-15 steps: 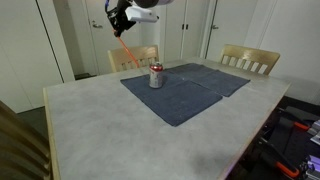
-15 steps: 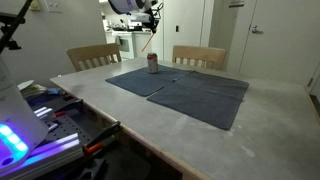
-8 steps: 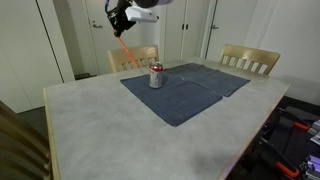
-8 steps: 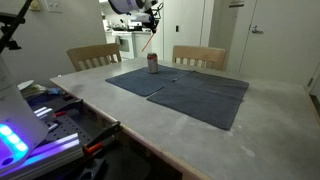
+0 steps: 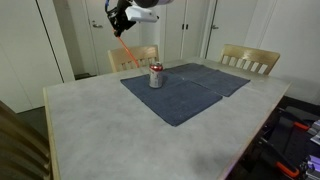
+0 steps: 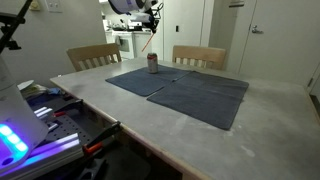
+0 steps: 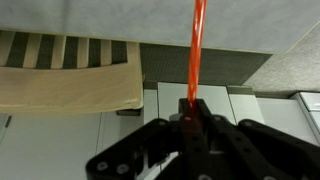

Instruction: Put the straw inside the can

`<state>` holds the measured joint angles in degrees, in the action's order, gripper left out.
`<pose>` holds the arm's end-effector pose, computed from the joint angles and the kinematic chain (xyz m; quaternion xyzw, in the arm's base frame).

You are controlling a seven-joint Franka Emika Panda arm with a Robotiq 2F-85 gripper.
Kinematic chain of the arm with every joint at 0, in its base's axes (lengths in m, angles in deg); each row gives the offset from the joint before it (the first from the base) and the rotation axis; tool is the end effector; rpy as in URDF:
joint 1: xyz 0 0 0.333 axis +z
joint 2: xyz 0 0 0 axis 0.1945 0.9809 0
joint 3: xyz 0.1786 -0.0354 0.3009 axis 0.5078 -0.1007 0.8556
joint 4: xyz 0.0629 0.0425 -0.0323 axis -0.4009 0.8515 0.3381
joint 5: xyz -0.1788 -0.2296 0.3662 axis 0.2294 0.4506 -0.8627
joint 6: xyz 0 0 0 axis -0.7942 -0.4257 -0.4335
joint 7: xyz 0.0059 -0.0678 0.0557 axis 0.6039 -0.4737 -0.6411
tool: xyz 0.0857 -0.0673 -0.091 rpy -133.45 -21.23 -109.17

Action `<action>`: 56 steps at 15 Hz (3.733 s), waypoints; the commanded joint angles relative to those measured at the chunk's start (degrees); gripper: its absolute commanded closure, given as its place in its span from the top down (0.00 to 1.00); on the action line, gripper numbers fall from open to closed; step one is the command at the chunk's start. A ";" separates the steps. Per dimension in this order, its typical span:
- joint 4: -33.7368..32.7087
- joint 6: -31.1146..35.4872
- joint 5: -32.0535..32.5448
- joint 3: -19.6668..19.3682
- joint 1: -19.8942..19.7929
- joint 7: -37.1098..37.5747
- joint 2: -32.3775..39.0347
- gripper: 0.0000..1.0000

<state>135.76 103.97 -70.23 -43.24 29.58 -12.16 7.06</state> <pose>0.8249 0.2503 0.3019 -0.9368 -0.0770 -0.3392 0.0385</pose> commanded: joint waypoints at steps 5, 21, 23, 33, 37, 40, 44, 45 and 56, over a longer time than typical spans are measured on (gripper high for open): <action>0.07 0.02 -0.81 -0.29 0.22 -0.70 -0.05 0.08; 1.94 12.32 3.05 -12.92 9.52 2.62 -0.74 0.02; 3.13 14.13 2.92 -17.04 13.02 3.81 -1.22 0.02; 2.77 13.30 1.16 -23.46 18.75 6.32 -0.34 0.08; 5.10 12.09 1.78 -27.02 21.77 7.50 -1.68 0.02; 7.44 11.44 2.20 -32.46 26.13 9.22 -2.35 0.02; 11.50 10.49 1.67 -38.28 31.64 12.61 -3.32 0.02; 12.53 10.79 1.69 -39.97 33.19 13.67 -3.33 0.02; 28.43 14.11 -9.78 -65.44 57.99 15.62 -0.19 0.02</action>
<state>158.67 115.94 -77.05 -103.50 81.59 3.76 6.47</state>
